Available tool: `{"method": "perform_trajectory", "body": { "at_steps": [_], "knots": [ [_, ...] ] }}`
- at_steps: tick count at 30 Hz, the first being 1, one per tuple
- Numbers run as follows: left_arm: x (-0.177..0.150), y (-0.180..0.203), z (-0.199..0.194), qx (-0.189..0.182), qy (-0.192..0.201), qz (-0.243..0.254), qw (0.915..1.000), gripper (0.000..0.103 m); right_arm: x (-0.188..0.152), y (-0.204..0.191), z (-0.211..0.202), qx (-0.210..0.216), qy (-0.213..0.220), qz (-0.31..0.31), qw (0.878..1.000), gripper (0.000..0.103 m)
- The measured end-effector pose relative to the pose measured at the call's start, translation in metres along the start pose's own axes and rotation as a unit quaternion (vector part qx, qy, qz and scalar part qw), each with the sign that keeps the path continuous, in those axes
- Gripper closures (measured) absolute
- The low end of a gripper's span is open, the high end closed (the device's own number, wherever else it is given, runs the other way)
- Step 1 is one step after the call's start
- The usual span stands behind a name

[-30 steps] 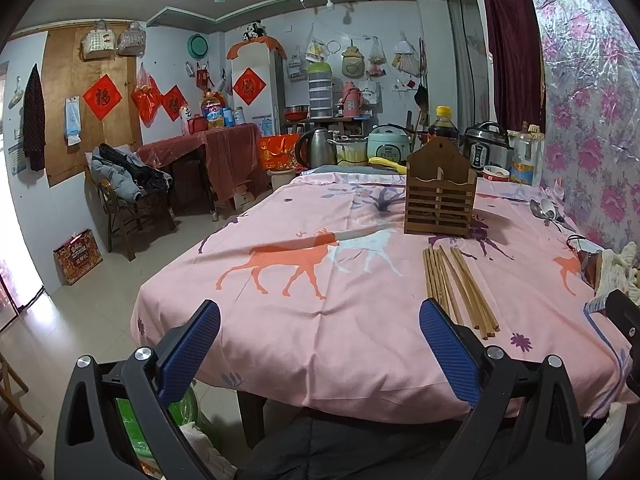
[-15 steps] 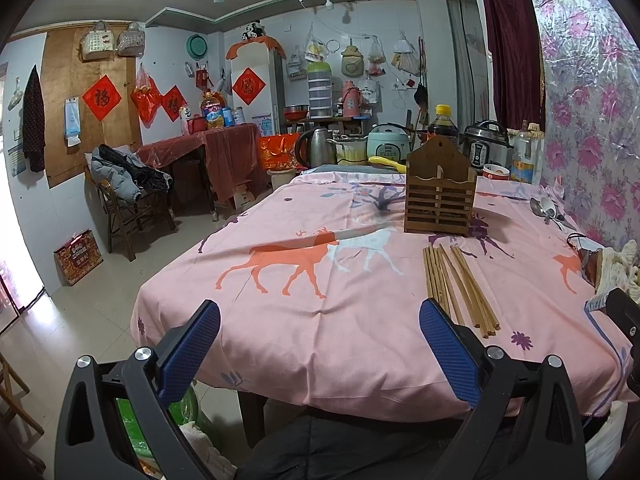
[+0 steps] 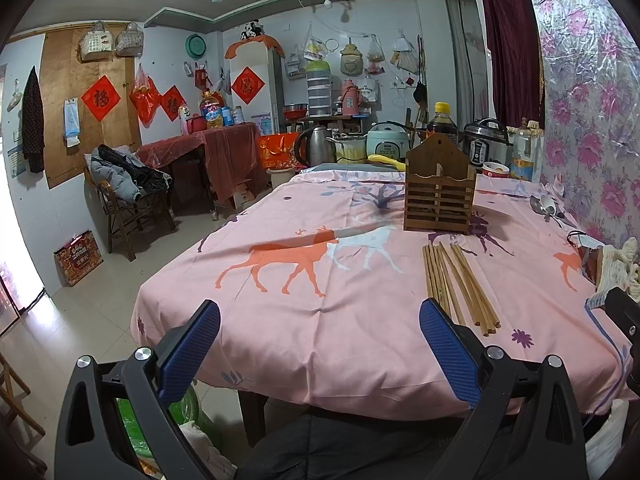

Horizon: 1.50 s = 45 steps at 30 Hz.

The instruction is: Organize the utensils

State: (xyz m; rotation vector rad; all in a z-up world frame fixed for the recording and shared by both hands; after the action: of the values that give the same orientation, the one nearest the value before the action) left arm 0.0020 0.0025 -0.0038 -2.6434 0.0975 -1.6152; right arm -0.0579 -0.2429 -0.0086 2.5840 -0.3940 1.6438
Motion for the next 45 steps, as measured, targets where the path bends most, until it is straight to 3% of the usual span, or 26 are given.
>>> {"method": "perform_trajectory", "body": {
  "at_steps": [12, 16, 20, 21, 25, 28, 32, 39, 45],
  "knots": [
    [-0.008, -0.001, 0.009, -0.003, -0.015, 0.001, 0.9999, 0.005, 0.000, -0.003, 0.002, 0.007, -0.007, 0.003, 1.000, 0.007],
    [-0.017, -0.008, 0.020, -0.006, -0.040, -0.014, 0.9991, 0.005, -0.010, -0.007, 0.011, 0.010, -0.038, 0.000, 0.999, 0.007],
    [-0.023, -0.024, 0.039, -0.013, -0.076, -0.038, 0.9963, 0.005, -0.007, 0.010, 0.027, 0.013, -0.111, 0.006, 0.994, 0.007],
    [-0.017, -0.022, 0.044, -0.014, -0.082, -0.037, 0.9958, 0.006, -0.006, 0.015, 0.032, 0.017, -0.107, 0.011, 0.994, 0.007],
    [-0.027, -0.010, 0.071, -0.034, -0.120, -0.009, 0.9921, 0.006, -0.006, 0.021, 0.060, -0.032, -0.081, -0.061, 0.994, 0.007],
    [-0.038, 0.007, 0.085, -0.066, -0.146, 0.017, 0.9870, 0.006, -0.010, 0.020, 0.076, -0.032, -0.092, -0.073, 0.993, 0.007],
    [-0.048, 0.029, 0.104, -0.100, -0.172, 0.044, 0.9791, 0.006, -0.019, 0.024, 0.088, -0.013, -0.106, -0.041, 0.993, 0.007],
    [-0.056, 0.070, 0.134, -0.095, -0.181, 0.112, 0.9724, 0.005, -0.028, 0.031, 0.099, 0.007, -0.114, 0.000, 0.993, 0.007],
    [-0.048, 0.081, 0.150, -0.082, -0.164, 0.131, 0.9744, 0.004, -0.029, 0.040, 0.105, -0.006, -0.109, -0.007, 0.994, 0.007]
  ]
}}
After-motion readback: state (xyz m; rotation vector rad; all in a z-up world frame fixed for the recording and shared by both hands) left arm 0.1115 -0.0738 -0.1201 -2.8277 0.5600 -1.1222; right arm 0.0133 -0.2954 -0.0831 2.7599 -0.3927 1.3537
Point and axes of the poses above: each gripper's, at about its wrist camera, not at the fingertips, and z roughly the way its jaws point, y to its right, x to its top, the point moved 3 cm from there along z, roughly the way its jaws point, and after that the axes turned 1 degree about -y, right-handed, at the moved point
